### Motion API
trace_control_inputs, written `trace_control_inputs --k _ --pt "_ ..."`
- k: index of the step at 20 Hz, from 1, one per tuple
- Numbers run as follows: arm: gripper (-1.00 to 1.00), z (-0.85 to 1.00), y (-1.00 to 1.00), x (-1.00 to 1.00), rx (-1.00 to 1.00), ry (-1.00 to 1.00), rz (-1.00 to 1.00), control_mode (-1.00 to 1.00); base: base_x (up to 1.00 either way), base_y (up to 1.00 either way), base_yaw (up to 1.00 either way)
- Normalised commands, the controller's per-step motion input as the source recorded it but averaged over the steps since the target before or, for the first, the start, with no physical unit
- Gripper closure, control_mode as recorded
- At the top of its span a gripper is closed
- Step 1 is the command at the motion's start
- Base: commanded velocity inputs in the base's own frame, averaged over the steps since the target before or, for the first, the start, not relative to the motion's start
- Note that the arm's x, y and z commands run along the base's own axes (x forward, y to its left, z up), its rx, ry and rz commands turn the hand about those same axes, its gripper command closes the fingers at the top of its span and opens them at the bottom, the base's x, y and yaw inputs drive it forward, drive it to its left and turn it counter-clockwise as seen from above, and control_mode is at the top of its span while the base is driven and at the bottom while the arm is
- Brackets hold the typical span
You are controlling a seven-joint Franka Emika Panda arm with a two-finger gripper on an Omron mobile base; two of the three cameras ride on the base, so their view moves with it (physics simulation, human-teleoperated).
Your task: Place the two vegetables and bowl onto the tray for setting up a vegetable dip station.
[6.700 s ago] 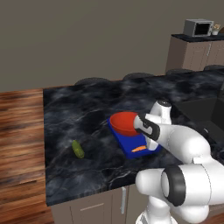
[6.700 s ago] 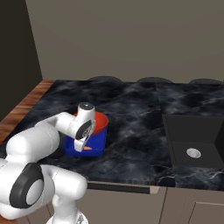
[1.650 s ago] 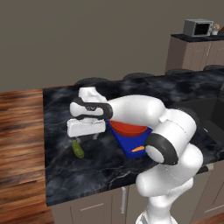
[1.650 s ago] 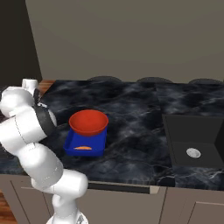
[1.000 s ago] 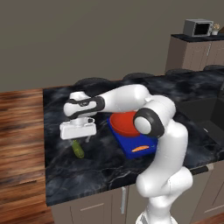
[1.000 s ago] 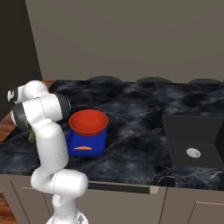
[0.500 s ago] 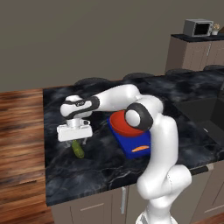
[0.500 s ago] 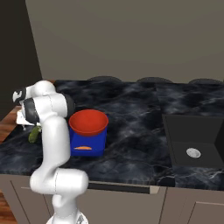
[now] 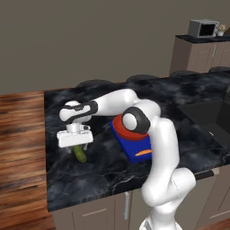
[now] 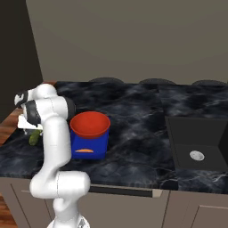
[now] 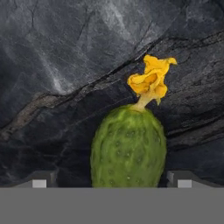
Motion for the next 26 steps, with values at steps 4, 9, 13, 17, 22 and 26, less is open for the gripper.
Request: trace_control_inputs --k 4,9,13,17,22,26 --pt "1.0 -0.14 0.05 -0.01 -0.05 0.01 0.0 -1.0 0.0 0.0 0.0" --pt "1.0 -0.01 -0.02 -0.08 -0.02 0.0 0.0 -1.0 0.0 0.0 0.0" --pt "1.0 0.17 -0.01 -0.12 0.0 0.0 0.0 -1.0 0.0 0.0 0.0" --pt "1.0 0.23 -0.08 -0.3 0.0 0.0 -0.04 -1.0 0.0 0.0 0.0" --pt "1.0 0.24 -0.13 -0.39 0.0 0.0 -0.12 -1.0 0.0 0.0 0.0" --pt "1.0 0.24 -0.15 -0.42 0.0 0.0 -0.19 -1.0 0.0 0.0 0.0"
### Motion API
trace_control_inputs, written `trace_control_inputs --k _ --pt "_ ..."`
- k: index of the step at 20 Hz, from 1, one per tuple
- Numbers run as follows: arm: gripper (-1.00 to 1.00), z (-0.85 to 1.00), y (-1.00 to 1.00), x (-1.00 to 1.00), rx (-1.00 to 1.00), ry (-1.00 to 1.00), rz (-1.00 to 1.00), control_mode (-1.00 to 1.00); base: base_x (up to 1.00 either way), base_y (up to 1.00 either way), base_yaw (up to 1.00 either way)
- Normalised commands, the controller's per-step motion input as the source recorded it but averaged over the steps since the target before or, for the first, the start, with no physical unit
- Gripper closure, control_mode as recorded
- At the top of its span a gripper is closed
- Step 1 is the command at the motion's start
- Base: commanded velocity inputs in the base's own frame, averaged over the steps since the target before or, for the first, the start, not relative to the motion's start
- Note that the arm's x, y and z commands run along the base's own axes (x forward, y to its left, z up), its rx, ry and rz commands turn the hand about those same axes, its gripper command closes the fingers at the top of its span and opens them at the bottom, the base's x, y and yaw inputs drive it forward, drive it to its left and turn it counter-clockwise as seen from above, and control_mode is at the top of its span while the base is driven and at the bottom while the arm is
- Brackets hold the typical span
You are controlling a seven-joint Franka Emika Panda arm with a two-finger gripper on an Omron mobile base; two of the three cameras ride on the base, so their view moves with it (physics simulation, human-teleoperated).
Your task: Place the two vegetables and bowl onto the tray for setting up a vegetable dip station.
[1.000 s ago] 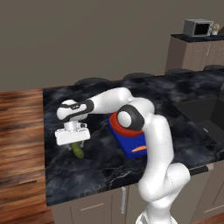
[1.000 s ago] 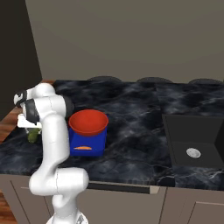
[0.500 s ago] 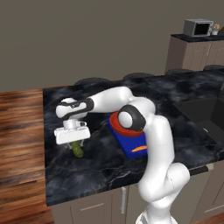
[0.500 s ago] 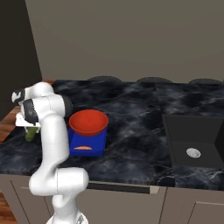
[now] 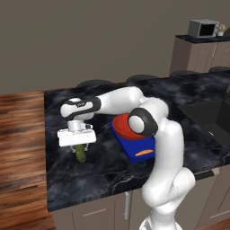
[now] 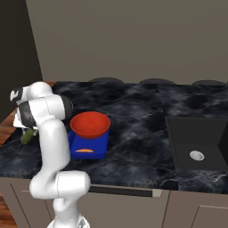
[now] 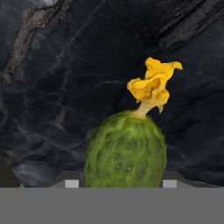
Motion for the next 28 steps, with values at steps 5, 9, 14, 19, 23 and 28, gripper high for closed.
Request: trace_control_inputs --k 5,9,14,19,23,28 --pt "1.0 0.25 -0.13 -0.39 0.0 0.0 -0.23 -1.0 0.0 0.0 0.0" --pt "1.0 0.28 -0.1 -0.38 -0.02 -0.02 -0.24 -1.0 0.0 0.0 0.0" --pt "1.0 0.3 -0.12 -0.38 -0.08 -0.03 -0.25 -1.0 0.0 0.0 0.0" --pt "1.0 0.3 -0.1 -0.36 -0.15 -0.05 -0.26 -1.0 0.0 0.0 0.0" --pt "1.0 0.3 -0.11 -0.35 -0.16 -0.04 -0.26 -1.0 0.0 0.0 0.0" --pt "1.0 0.29 -0.17 -0.34 -0.16 -0.05 -0.23 -1.0 0.0 0.0 0.0"
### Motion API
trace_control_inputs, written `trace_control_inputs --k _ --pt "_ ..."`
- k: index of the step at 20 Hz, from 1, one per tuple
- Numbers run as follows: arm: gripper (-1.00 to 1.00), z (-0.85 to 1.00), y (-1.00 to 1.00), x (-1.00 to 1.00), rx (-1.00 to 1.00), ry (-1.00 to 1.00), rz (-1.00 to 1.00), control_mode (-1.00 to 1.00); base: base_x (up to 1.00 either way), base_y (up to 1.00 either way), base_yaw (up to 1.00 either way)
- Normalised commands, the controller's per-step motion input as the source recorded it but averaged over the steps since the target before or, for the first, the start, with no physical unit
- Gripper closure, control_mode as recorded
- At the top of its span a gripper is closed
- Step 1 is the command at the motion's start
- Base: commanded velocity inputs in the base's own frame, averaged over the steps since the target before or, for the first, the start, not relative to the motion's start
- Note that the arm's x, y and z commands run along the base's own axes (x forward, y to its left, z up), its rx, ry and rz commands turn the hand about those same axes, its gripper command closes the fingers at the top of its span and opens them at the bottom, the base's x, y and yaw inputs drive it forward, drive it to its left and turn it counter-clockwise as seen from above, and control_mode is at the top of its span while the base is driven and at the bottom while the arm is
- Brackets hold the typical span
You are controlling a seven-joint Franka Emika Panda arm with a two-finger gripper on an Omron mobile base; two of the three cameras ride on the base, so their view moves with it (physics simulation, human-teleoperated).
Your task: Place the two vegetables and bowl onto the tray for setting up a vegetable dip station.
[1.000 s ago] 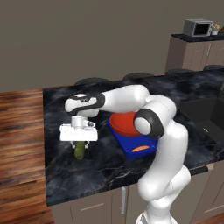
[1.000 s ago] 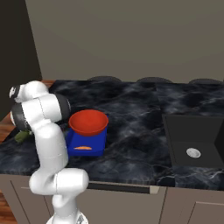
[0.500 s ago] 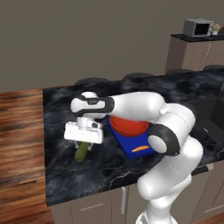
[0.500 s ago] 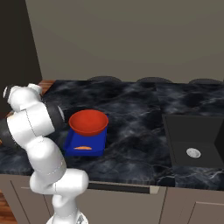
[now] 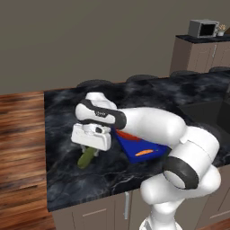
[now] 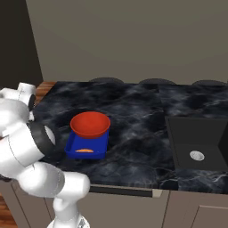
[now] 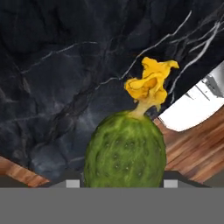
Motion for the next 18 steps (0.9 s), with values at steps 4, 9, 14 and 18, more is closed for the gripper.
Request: trace_control_inputs --k 4,9,14,18 --pt "1.0 0.25 -0.26 -0.36 -0.11 -0.09 -0.2 -1.0 0.0 0.0 0.0" --pt "1.0 0.19 -0.33 -0.37 -0.04 -0.13 -0.18 -1.0 0.0 0.0 0.0" --pt "1.0 0.17 -0.36 -0.32 -0.01 -0.15 -0.17 -1.0 0.0 0.0 0.0" --pt "1.0 0.19 -0.37 -0.31 0.0 -0.16 -0.15 -1.0 0.0 0.0 0.0"
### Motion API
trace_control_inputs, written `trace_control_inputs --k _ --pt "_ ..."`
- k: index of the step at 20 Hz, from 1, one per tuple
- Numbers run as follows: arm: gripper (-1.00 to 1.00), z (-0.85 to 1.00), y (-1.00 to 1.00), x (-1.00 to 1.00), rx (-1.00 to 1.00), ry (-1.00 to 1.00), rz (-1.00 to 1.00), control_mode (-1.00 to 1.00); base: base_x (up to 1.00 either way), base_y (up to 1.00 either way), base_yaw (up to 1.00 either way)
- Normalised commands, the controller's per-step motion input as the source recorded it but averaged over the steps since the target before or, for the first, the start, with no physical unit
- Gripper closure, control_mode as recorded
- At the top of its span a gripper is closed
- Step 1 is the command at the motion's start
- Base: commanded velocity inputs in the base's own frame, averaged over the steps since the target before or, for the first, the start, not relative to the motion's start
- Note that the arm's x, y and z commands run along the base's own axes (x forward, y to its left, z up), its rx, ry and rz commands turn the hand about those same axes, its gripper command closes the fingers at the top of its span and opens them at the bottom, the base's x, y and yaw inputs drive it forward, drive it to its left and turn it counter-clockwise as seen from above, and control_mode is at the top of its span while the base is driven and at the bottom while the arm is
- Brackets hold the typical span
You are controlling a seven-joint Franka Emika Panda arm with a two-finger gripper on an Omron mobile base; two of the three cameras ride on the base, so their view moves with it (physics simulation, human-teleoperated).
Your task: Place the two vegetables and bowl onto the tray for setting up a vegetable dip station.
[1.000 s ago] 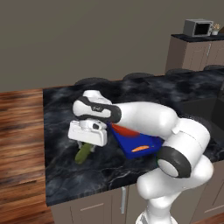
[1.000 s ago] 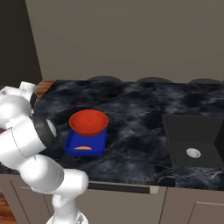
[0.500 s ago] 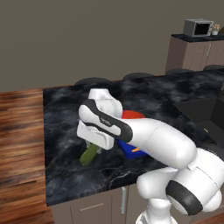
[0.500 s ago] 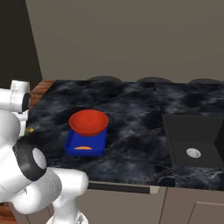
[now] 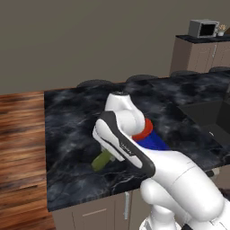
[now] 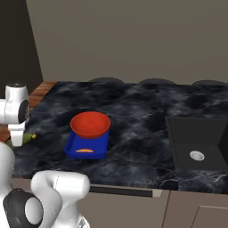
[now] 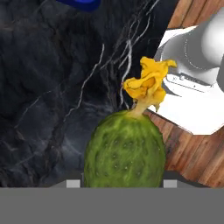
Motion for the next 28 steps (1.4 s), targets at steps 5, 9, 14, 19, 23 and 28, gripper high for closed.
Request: trace_control_inputs --k 5,9,14,19,23,28 --pt "1.0 0.22 -0.4 -0.27 0.0 -0.08 -0.13 -1.0 0.0 0.0 0.0" --pt "1.0 0.21 -0.42 -0.16 0.0 -0.03 -0.12 -1.0 0.0 0.0 0.0" --pt "1.0 0.15 -0.38 -0.06 0.0 0.0 -0.07 -1.0 0.0 0.0 0.0" --pt "1.0 0.2 -0.42 -0.02 0.0 0.0 -0.03 -1.0 0.0 0.0 0.0" --pt "1.0 0.21 -0.41 0.0 0.0 -0.01 -0.03 -1.0 0.0 0.0 0.0" --pt "1.0 0.16 -0.4 0.0 0.0 -0.04 -0.03 -1.0 0.0 0.0 0.0"
